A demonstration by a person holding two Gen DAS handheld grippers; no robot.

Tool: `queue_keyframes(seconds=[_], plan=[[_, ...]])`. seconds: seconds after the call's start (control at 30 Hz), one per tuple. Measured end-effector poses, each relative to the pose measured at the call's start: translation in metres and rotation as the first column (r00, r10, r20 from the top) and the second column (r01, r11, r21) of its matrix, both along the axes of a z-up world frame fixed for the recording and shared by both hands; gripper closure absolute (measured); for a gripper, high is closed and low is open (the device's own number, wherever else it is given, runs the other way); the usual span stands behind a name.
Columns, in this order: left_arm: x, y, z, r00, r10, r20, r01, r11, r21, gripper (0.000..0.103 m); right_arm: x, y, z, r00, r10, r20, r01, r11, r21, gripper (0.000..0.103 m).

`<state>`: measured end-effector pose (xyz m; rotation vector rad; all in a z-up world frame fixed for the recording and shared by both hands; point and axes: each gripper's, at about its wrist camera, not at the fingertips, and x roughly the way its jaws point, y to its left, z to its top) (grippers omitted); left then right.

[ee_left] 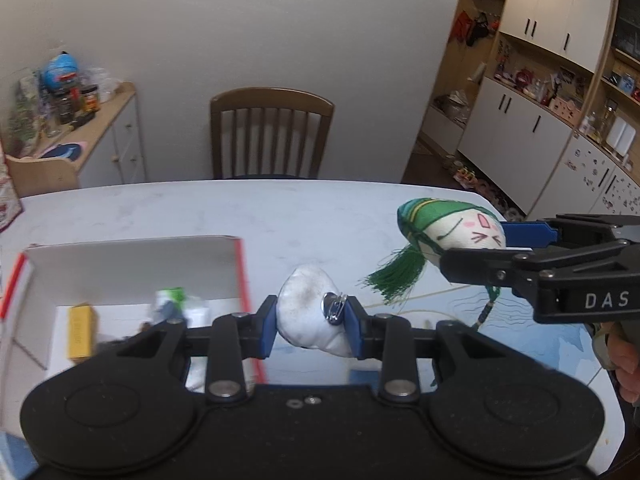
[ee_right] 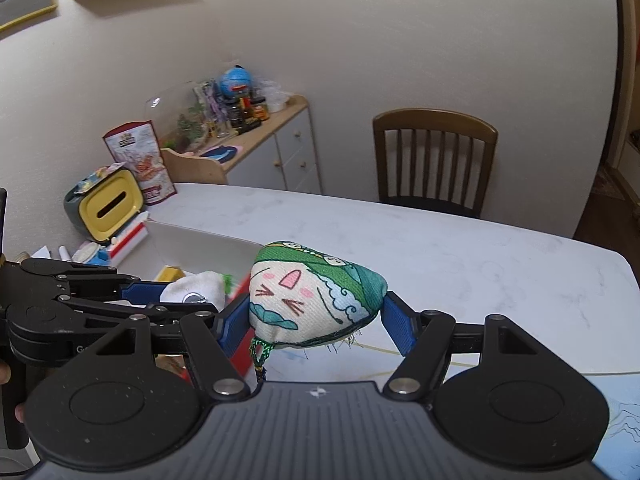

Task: Organize objects
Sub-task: 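Lift the doll and white plush and carry both over the box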

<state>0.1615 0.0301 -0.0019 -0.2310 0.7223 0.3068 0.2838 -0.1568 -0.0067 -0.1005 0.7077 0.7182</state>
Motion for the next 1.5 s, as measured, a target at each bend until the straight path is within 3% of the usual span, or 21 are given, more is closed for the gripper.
queue_keyframes(seconds=[0.43, 0.77, 1.13, 1.5], plan=[[-0.056, 0.053, 0.015, 0.999, 0.054, -0.003, -0.054, 0.998, 0.031, 0.070, -0.036, 0.086, 0.003, 0.997, 0.076, 0.000, -0.076, 0.997, 0.000, 0.033], [-0.082, 0.103, 0.009, 0.994, 0.111, -0.025, -0.110, 0.993, 0.038, 0.070, -0.043, 0.142, -0.003, 0.995, 0.104, 0.005, -0.104, 0.994, -0.027, 0.033], [-0.086, 0.156, -0.026, 0.981, 0.162, -0.105, -0.159, 0.987, 0.039, 0.070, -0.033, 0.188, -0.036, 0.995, 0.098, -0.028, -0.099, 0.992, -0.079, 0.033], [-0.071, 0.169, -0.064, 0.969, 0.129, -0.212, -0.122, 0.992, 0.045, 0.070, -0.018, 0.209, -0.083, 0.994, 0.080, -0.077, -0.091, 0.983, -0.157, 0.033]])
